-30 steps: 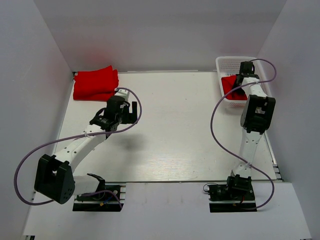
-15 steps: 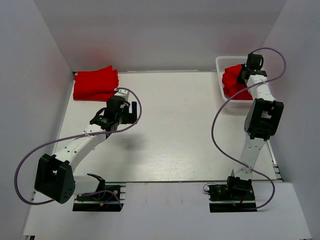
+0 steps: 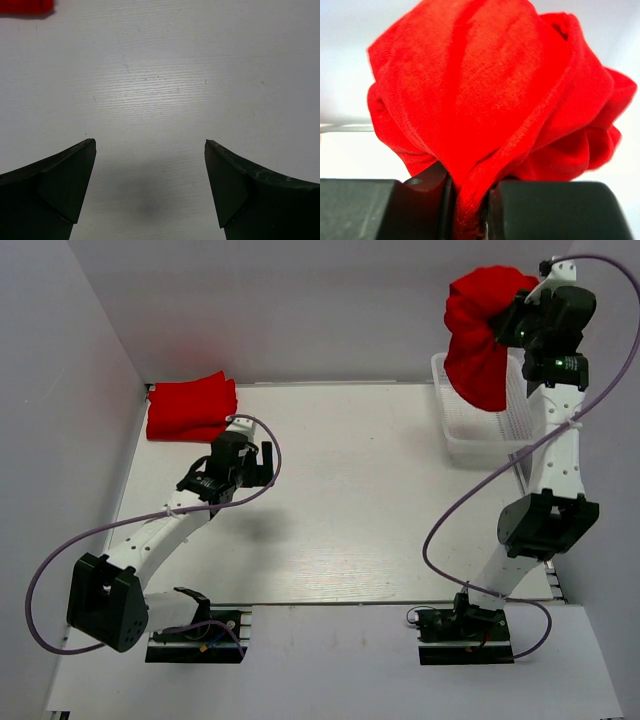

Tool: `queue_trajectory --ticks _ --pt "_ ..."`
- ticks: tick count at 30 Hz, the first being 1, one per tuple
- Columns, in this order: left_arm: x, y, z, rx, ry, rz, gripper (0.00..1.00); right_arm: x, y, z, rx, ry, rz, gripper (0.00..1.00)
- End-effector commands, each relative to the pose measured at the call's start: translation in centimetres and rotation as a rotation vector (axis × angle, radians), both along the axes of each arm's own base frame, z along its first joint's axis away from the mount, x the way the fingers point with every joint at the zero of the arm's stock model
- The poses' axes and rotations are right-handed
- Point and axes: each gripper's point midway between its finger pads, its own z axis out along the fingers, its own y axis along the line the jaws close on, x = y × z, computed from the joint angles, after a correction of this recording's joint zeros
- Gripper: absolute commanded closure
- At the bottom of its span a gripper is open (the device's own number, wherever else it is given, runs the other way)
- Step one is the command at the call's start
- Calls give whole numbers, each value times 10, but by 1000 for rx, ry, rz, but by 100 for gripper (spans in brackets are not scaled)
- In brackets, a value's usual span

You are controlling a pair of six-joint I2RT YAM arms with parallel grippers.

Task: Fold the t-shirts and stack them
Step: Move the tshirt to the center of the board

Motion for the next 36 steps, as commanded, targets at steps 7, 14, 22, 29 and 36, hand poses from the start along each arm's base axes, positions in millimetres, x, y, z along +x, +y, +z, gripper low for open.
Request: queue_trajectory --ticks 7,14,22,29,36 --pt "-1 -1 31 -66 -78 28 0 -92 157 111 59 -286 686 100" --pt "-2 -3 34 -83 -82 24 0 -105 262 -2 119 -80 913 100" --pt "-6 2 38 -88 -101 44 0 -130 332 -169 175 182 913 98" --pt "-5 0 32 -82 -76 37 0 -147 335 -249 120 375 819 10" --pt "-4 -9 28 -90 -48 -6 0 -146 314 -196 17 281 728 10"
